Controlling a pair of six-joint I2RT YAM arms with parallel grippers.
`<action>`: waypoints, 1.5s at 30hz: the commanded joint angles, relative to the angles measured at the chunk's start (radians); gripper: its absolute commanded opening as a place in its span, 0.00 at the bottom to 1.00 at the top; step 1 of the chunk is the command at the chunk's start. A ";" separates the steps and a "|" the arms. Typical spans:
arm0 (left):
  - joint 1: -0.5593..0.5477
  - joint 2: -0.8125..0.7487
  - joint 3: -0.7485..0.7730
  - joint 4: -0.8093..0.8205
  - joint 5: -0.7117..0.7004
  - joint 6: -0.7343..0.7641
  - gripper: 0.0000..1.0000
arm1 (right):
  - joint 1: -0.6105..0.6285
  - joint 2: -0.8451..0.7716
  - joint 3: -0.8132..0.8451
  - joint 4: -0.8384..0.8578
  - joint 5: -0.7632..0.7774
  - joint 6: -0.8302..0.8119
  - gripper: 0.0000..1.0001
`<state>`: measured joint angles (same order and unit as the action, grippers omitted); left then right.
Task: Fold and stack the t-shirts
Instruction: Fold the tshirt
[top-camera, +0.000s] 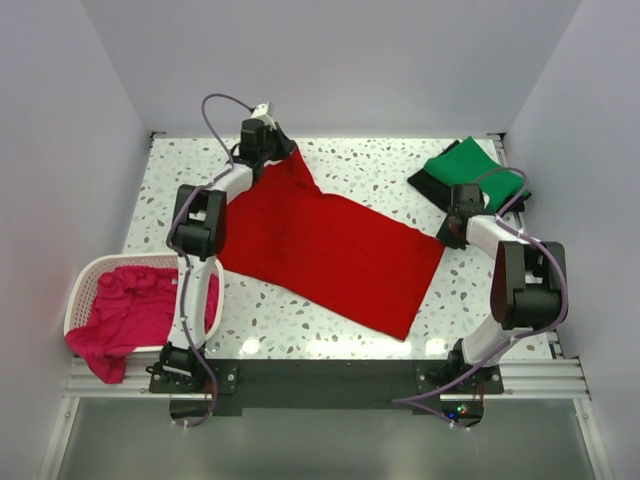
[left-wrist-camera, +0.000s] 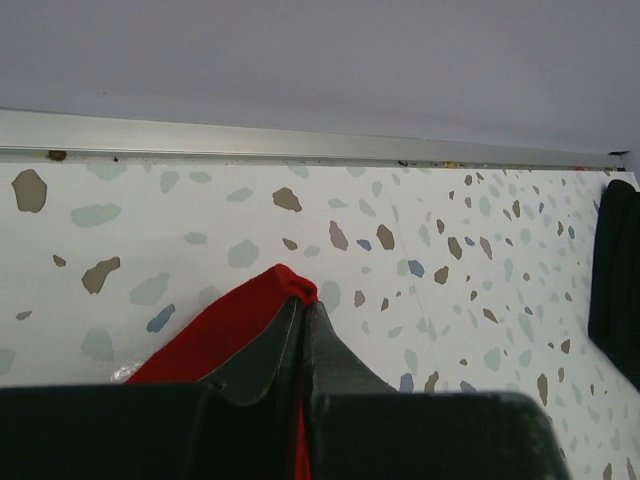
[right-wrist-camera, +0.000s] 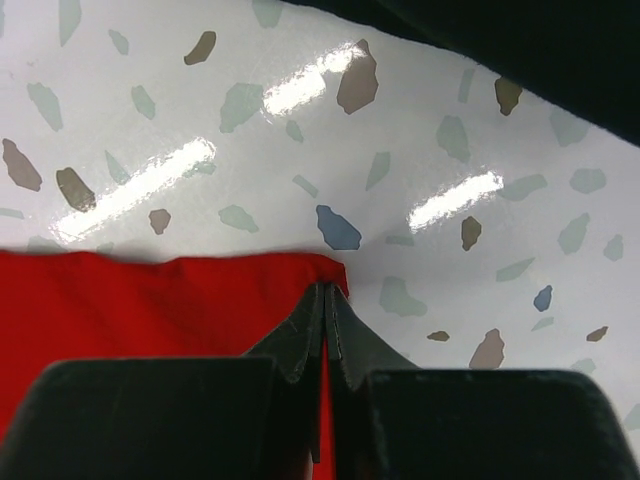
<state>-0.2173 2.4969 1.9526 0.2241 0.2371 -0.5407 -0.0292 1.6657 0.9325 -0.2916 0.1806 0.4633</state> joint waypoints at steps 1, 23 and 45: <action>0.016 -0.148 -0.073 0.109 0.008 -0.018 0.00 | -0.005 -0.083 -0.010 0.002 0.016 -0.018 0.00; 0.073 -0.590 -0.638 0.205 -0.143 -0.004 0.00 | 0.009 -0.314 -0.147 -0.018 -0.124 -0.035 0.00; 0.137 -0.977 -1.094 0.222 -0.186 0.016 0.00 | 0.121 -0.606 -0.250 -0.195 -0.040 -0.035 0.00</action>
<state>-0.0872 1.5558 0.8726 0.3885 0.0818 -0.5392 0.0879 1.0798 0.6918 -0.4622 0.0902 0.4404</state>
